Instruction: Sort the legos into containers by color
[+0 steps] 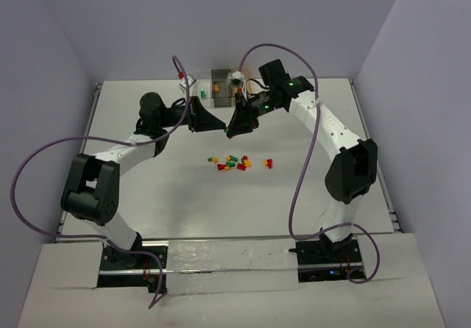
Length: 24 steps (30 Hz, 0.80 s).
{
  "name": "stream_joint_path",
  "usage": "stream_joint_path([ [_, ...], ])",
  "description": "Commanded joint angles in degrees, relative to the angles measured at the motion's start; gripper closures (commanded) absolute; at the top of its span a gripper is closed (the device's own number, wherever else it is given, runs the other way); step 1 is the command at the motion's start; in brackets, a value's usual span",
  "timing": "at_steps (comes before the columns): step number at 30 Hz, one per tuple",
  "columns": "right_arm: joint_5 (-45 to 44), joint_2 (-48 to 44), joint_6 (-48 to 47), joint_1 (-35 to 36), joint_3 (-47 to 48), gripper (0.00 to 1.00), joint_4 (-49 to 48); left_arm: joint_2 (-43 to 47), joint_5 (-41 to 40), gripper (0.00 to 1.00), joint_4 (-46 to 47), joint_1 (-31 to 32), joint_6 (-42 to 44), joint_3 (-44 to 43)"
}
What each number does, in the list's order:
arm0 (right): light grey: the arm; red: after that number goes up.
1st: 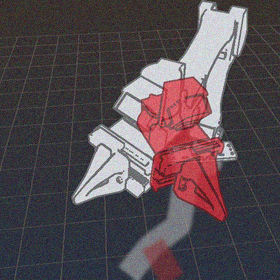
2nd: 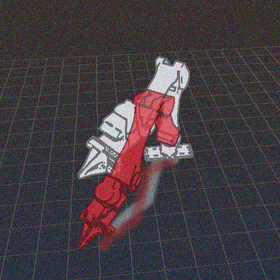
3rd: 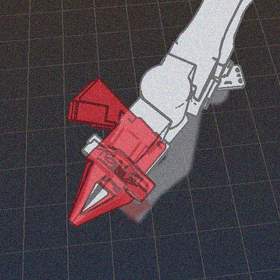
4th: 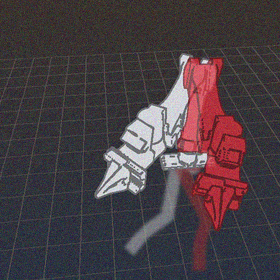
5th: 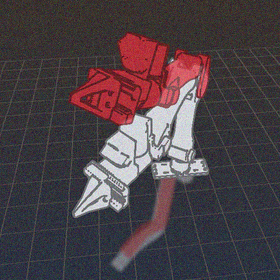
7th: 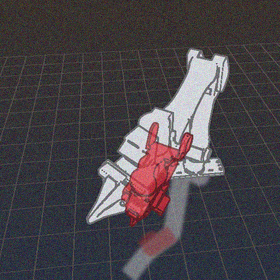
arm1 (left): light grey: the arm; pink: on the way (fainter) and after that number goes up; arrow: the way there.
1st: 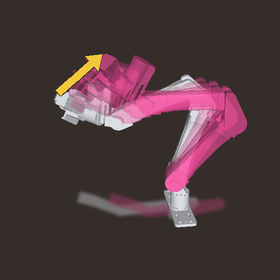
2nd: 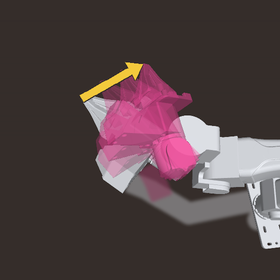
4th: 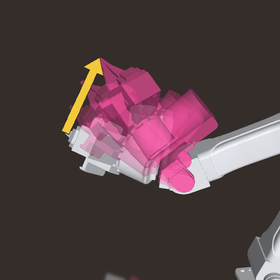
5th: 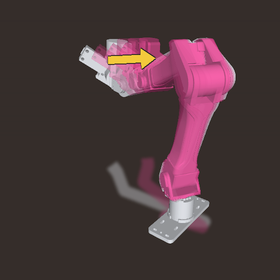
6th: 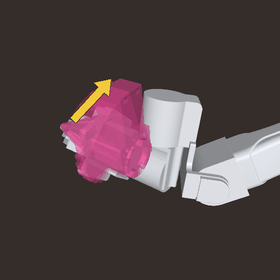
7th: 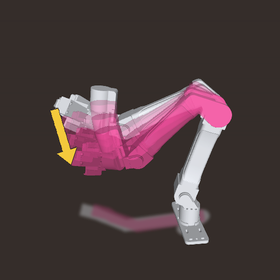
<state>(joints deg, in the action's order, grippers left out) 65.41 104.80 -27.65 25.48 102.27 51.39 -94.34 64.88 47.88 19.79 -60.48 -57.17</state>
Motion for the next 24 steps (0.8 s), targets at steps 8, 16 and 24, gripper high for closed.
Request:
stream_joint_path([
  [8, 0.62, -4.08, -0.56, -3.14, 0.82, 1.00, 0.25, 2.54, 0.42, 1.00, -12.38, -7.26, 9.28, 1.27],
  [16, 1.70, -4.21, 2.41, -6.89, -0.12, 1.00, -1.17, 0.59, -19.31, 1.00, -41.39, -9.16, 43.35, -14.68],
  [24, -7.60, -8.88, 20.43, -7.72, -8.26, 1.00, -20.27, -12.44, -44.20, 1.00, -44.77, -8.20, 49.21, -32.82],
])
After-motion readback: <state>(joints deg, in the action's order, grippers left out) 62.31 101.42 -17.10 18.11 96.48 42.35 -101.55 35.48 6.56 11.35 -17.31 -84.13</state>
